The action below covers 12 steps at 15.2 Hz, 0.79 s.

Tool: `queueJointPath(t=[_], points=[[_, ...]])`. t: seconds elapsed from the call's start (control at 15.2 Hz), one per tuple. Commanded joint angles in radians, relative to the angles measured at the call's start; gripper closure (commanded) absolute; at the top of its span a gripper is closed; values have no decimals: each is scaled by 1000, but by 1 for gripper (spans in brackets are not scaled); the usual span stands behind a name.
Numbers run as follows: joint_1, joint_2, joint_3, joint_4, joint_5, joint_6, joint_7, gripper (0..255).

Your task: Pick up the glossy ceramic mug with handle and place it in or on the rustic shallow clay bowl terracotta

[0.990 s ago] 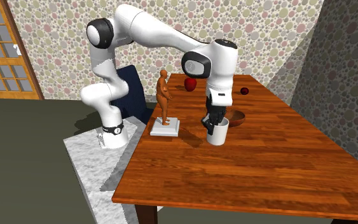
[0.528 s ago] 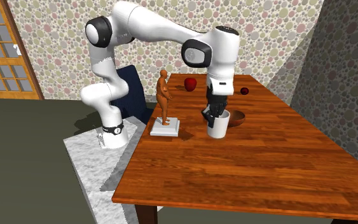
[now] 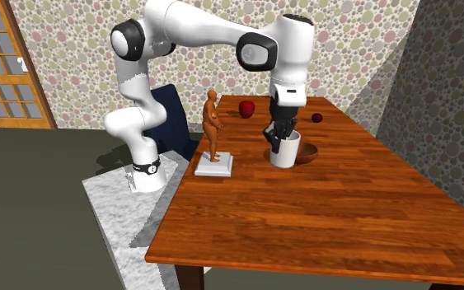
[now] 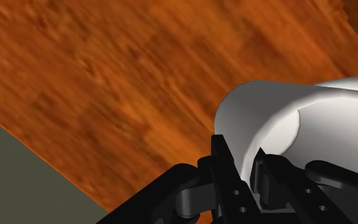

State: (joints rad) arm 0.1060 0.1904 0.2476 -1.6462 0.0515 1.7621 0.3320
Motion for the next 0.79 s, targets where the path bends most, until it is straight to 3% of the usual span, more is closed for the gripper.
queueJointPath(t=[0.0, 0.73], points=[[19, -3, 14, 6, 0, -6, 33, 255], [177, 59, 109, 104, -25, -25, 287, 255]])
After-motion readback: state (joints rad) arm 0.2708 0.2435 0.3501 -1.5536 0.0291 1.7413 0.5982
